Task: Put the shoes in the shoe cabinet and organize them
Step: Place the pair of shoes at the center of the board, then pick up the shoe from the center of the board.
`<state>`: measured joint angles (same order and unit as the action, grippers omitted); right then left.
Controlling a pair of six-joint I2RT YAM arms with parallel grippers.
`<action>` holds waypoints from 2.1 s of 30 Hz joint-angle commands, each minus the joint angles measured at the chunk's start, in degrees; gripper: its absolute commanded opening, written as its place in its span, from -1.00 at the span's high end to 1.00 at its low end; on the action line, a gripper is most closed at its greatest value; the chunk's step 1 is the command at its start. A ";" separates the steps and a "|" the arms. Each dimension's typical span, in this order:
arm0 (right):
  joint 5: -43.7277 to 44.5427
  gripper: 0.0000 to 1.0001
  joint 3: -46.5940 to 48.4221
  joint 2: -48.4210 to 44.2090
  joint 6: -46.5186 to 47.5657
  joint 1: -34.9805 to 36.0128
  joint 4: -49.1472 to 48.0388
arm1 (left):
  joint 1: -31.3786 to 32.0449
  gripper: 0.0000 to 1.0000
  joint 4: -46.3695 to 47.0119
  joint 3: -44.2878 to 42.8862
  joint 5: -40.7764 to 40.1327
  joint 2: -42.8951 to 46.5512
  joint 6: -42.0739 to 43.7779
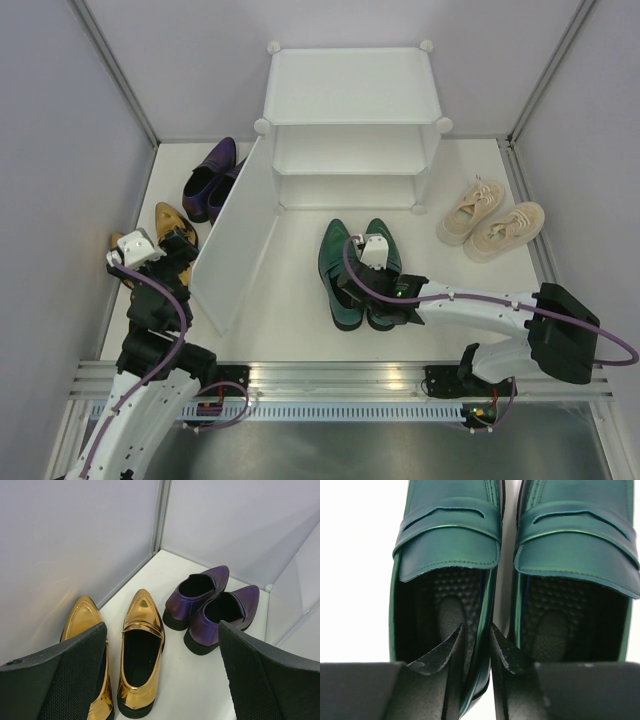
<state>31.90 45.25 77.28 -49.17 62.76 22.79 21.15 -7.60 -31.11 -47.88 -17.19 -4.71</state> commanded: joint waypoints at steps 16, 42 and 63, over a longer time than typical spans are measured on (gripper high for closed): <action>-8.44 0.99 4.22 5.45 3.11 -5.19 -7.23 | 0.74 -0.88 0.56 -1.85 0.50 0.67 -1.79; -7.81 0.99 26.10 -1.01 9.18 -18.72 -4.50 | 1.09 -0.88 0.30 -2.02 1.30 1.99 -2.50; -13.18 0.99 53.89 24.59 0.57 -26.20 -8.36 | 2.32 -0.88 0.21 -1.93 2.53 1.72 -3.29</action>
<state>18.41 95.15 102.17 -43.90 36.73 22.87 23.09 -7.62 -31.14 -46.28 -15.59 -6.17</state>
